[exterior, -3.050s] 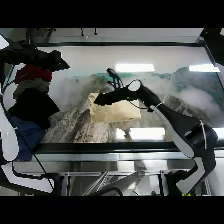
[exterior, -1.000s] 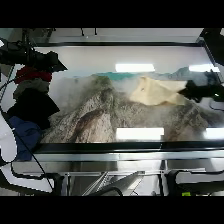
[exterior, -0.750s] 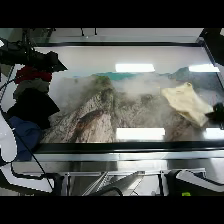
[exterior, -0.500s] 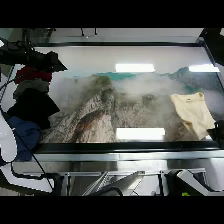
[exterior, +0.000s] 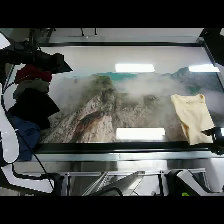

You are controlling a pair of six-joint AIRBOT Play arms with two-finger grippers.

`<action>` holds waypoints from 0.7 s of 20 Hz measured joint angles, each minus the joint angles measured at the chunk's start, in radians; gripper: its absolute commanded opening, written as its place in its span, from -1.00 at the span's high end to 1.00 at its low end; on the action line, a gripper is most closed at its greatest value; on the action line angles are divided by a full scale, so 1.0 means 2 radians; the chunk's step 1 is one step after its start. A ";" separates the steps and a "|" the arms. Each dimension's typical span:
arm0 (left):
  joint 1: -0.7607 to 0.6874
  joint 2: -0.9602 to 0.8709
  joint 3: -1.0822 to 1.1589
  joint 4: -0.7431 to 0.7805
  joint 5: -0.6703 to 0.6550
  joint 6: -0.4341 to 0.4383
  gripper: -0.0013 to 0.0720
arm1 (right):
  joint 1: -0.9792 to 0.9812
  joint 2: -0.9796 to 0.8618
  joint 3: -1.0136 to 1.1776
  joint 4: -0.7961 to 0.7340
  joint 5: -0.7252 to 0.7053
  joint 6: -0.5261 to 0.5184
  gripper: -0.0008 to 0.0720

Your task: Fold the shirts.

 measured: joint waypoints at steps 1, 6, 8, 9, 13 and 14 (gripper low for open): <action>0.001 0.000 0.000 0.000 0.004 0.001 0.92 | 0.001 0.000 0.014 -0.006 0.010 0.001 -0.48; 0.022 0.000 0.000 0.000 0.030 0.008 0.92 | 0.041 0.000 0.119 0.026 0.055 0.006 0.92; 0.032 0.000 0.000 -0.001 0.035 0.010 0.92 | 0.067 0.000 0.155 0.059 0.066 0.010 0.92; 0.036 0.000 0.000 -0.001 0.035 0.013 0.92 | 0.082 0.000 0.166 0.078 0.070 0.010 0.92; 0.036 0.007 -0.005 -0.001 0.015 0.019 0.92 | 0.162 0.001 0.183 0.121 0.084 0.009 0.92; 0.031 0.014 -0.015 -0.001 0.012 0.021 0.92 | 0.184 0.002 0.183 0.126 0.088 0.007 0.92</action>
